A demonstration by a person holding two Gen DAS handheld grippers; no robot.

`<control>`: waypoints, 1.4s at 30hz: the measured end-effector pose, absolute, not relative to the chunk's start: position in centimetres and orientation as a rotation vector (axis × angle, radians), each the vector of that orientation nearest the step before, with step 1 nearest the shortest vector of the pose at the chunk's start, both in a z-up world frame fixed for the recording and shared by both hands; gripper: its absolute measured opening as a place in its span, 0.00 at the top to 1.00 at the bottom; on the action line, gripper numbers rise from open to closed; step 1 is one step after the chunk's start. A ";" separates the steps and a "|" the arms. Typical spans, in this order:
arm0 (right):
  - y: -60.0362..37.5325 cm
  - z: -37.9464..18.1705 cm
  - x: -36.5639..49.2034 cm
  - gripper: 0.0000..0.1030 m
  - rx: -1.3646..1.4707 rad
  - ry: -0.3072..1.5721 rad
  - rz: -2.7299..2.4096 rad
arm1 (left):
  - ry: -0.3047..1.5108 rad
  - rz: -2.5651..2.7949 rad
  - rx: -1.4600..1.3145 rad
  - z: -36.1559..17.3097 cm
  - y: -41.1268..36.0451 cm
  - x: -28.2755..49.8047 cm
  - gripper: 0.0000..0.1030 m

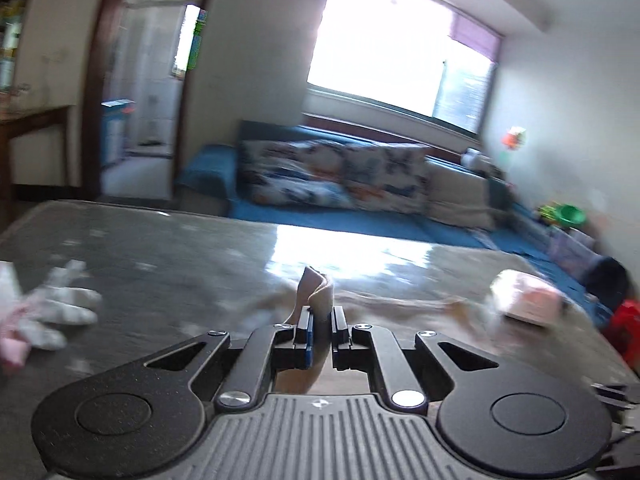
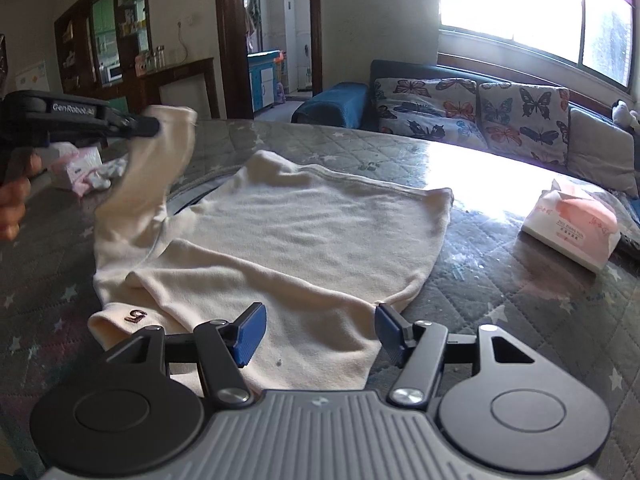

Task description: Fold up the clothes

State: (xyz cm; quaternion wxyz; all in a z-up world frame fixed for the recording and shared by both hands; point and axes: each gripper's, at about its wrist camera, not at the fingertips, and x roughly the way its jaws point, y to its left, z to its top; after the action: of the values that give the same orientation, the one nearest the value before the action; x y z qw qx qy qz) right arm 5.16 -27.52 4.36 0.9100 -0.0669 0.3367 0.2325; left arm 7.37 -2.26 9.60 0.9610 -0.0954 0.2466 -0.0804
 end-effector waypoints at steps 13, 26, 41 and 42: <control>-30.6 3.9 5.3 0.40 -0.055 0.704 0.420 | 0.611 -0.419 -0.127 6.9 -12.3 8.2 0.91; -31.9 4.1 5.5 0.40 -0.043 0.698 0.361 | 0.674 -0.553 -0.024 4.8 -13.7 6.0 0.69; -28.6 3.6 6.8 0.51 -0.030 0.754 0.465 | 0.661 -0.314 0.112 3.6 -2.8 1.4 0.56; -28.4 3.4 6.9 0.52 -0.026 0.762 0.466 | 0.667 -0.302 0.114 3.3 -2.4 1.3 0.56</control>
State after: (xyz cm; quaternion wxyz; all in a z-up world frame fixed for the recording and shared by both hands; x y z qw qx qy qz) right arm 6.93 -28.42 3.38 0.9017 -0.0125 0.3687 0.2255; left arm 1.27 -2.38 3.25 0.9321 0.0555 0.3260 -0.1478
